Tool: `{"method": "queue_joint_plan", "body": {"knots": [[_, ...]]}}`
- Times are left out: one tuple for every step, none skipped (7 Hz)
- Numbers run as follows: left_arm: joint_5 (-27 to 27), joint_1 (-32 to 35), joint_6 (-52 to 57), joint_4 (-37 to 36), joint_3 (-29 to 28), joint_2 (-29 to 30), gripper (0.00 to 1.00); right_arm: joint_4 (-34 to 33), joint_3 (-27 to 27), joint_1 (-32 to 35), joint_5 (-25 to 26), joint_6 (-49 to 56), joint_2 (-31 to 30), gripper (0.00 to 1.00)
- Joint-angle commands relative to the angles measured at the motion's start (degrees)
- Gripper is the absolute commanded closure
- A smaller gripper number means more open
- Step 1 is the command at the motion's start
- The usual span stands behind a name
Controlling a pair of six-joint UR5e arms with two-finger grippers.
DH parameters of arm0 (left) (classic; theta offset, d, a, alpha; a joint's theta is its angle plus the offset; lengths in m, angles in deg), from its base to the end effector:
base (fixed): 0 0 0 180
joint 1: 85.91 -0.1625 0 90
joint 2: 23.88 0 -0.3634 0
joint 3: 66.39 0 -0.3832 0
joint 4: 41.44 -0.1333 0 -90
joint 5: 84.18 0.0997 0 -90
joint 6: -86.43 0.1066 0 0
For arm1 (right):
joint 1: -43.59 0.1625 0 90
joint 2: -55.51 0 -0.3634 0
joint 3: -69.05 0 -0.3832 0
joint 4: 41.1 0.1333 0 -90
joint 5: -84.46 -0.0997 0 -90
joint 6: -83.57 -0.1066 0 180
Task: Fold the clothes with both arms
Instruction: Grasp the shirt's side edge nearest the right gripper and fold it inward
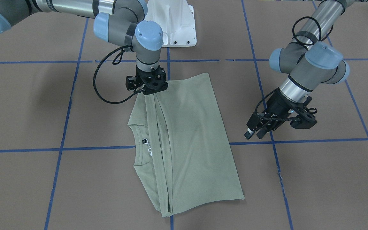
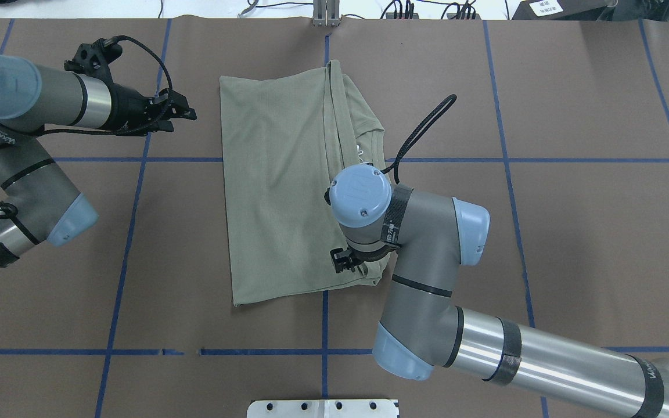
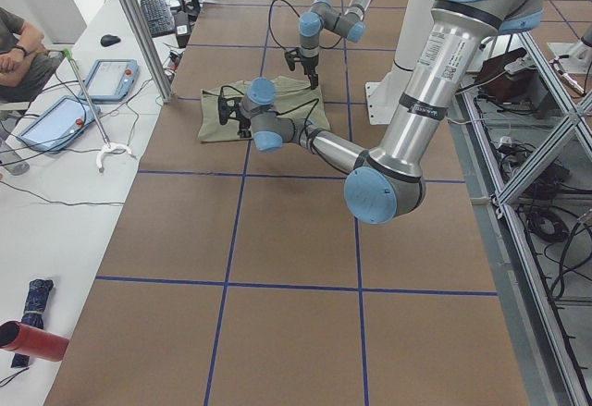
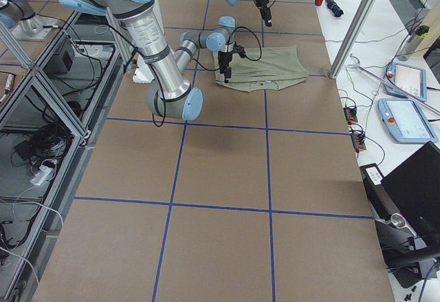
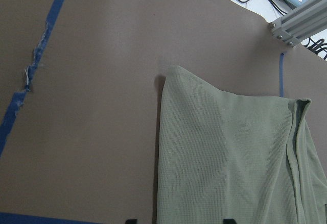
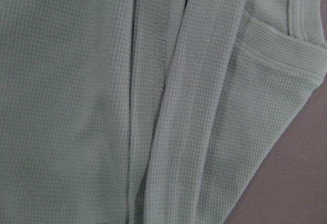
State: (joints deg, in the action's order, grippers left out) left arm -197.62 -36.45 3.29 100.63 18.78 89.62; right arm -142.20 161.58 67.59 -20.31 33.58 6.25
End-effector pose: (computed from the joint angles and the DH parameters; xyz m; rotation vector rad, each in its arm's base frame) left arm 0.3425 -0.5402 0.3112 0.2618 1.2457 -0.3891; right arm -0.5556 -0.3635 0.2093 0.0835 -0.6094 -0.3430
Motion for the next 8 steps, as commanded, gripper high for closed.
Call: {"method": "queue_joint_plan", "body": {"knots": [[0.06,-0.07,0.0,0.05,-0.01,-0.03,0.35,-0.33,-0.68,-0.26,0.18,0.42,0.05,0.01],[0.06,-0.07,0.0,0.05,-0.01,-0.03,0.35,-0.42,-0.68,-0.18,0.18,1.55,-0.3,0.01],[0.06,-0.07,0.0,0.05,-0.01,-0.03,0.35,-0.42,-0.59,0.52,0.18,1.91,-1.26,0.01],[0.06,-0.07,-0.09,0.05,0.16,-0.03,0.35,-1.03,0.54,2.27,0.09,4.18,-3.62,0.01],[0.06,-0.07,-0.09,-0.03,0.6,-0.03,0.35,-4.26,6.47,3.85,0.01,9.25,-8.43,0.01],[0.06,-0.07,-0.18,-0.3,2.0,-0.03,0.34,-5.51,13.84,4.48,0.18,10.52,-15.09,0.01],[0.06,-0.07,-0.26,-0.47,2.88,-0.03,0.34,-5.61,17.65,3.79,0.53,9.75,-19.42,0.0],[-0.47,-0.07,-0.52,-0.47,3.06,0.05,0.34,-5.78,18.99,3.26,0.88,7.22,-19.72,0.0]]}}
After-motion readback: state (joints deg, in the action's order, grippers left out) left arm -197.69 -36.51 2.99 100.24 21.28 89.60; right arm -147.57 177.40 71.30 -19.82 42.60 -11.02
